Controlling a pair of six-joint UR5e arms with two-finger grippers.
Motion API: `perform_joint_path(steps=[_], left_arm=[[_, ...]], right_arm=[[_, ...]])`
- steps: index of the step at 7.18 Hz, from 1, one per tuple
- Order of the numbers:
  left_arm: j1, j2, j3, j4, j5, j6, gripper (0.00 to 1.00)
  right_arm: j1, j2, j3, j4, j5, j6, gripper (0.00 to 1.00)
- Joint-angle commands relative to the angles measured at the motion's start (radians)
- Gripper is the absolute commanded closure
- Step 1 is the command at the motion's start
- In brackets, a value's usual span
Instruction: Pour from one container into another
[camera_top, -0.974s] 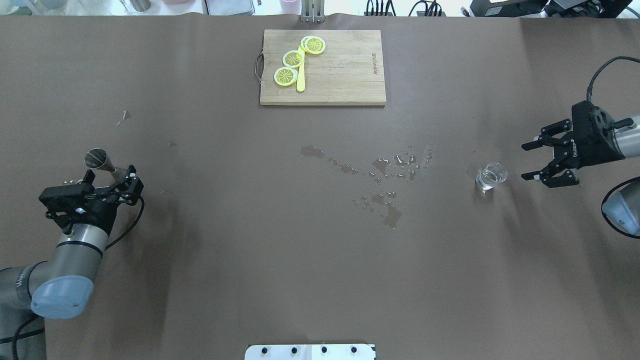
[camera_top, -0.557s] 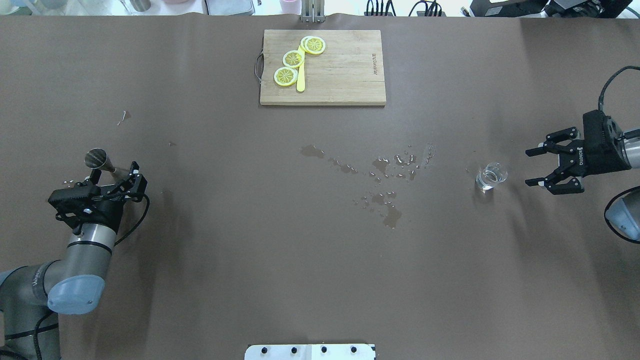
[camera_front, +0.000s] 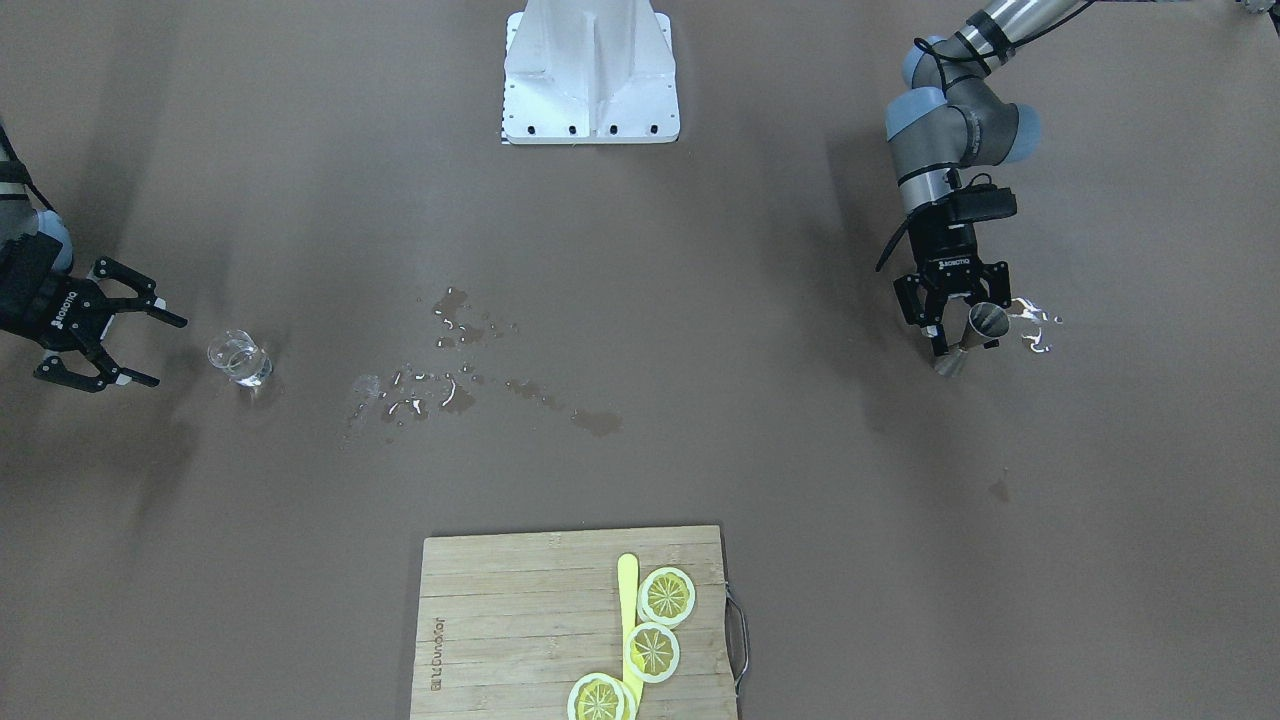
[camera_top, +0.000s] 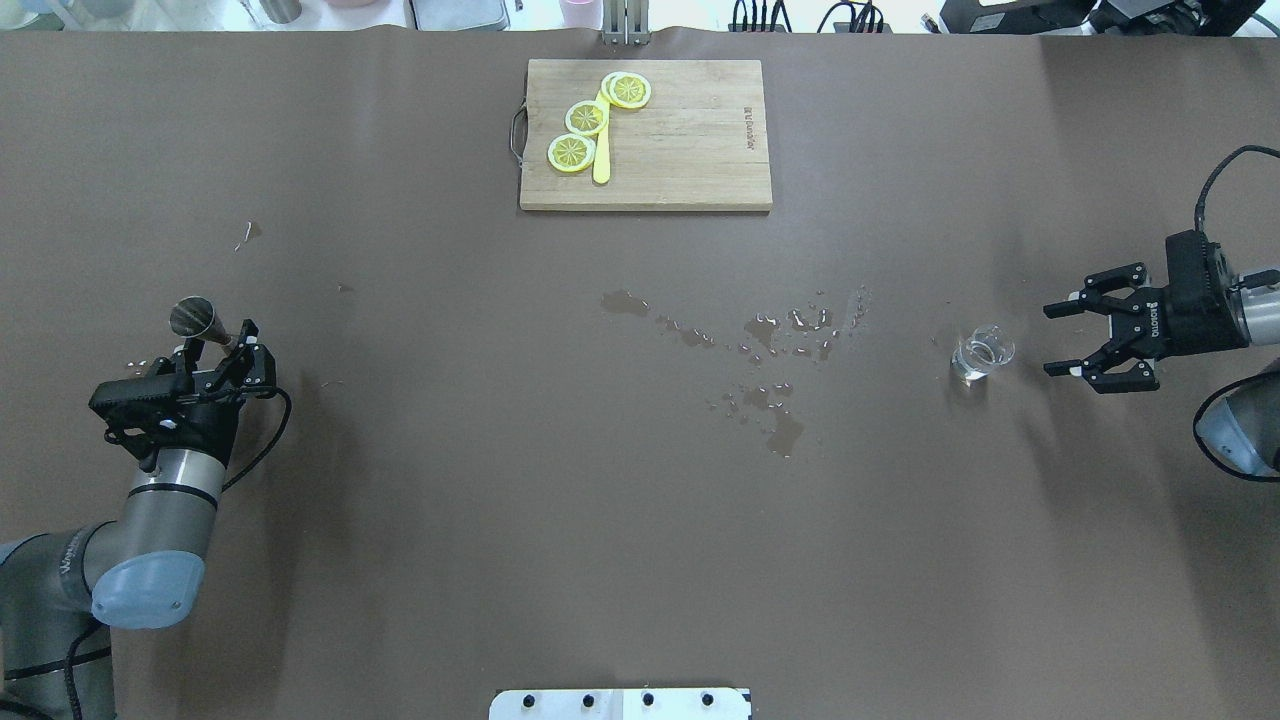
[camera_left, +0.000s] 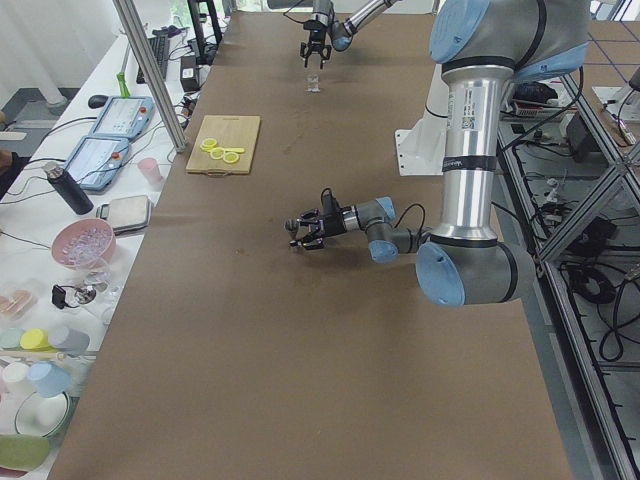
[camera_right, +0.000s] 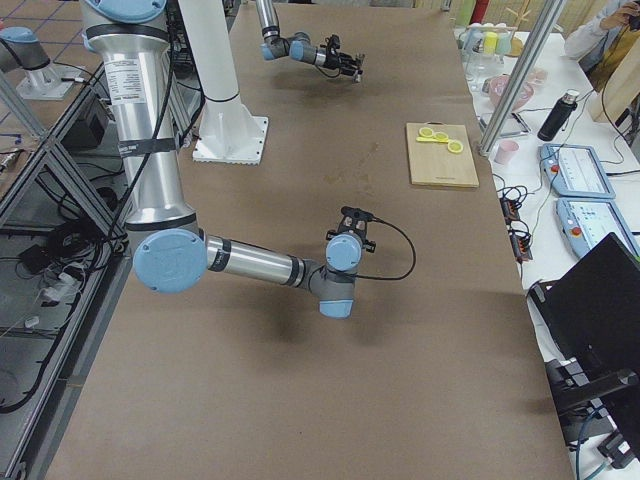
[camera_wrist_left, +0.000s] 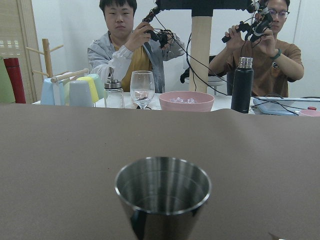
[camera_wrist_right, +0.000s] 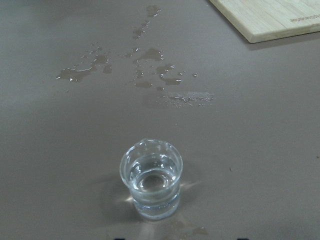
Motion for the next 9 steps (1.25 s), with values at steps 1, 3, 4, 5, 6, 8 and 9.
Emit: perform_joint_path(steps=[1,3,4,5,6,8,9], left_arm=[[0.001,0.0,0.006,0.0,0.001,0.004,0.95],[-0.002,0.03,-0.039,-0.02,-0.007,0.186,1.0],[-0.002,0.043,-0.097,-0.134,-0.014,0.334,1.0],[-0.017,0.038,-0.103,-0.19,-0.032,0.484,1.0],[-0.036,0.034,-0.112,-0.266,-0.098,0.552,1.0],[-0.08,-0.026,-0.112,-0.367,-0.3,0.818,1.0],[-0.083,-0.113,-0.107,-0.364,-0.383,0.864,1.0]], right_arm=[[-0.012,0.046,-0.074,0.054,-0.02,0.0,0.2],[-0.054,0.067,-0.106,0.086,-0.07,0.002,0.2],[-0.055,0.067,-0.106,0.097,-0.069,0.005,0.2],[-0.057,0.069,-0.108,0.109,-0.069,0.015,0.2],[-0.057,0.072,-0.108,0.114,-0.069,0.02,0.2],[-0.063,0.078,-0.108,0.114,-0.086,0.02,0.2],[-0.071,0.078,-0.108,0.114,-0.101,0.02,0.2]])
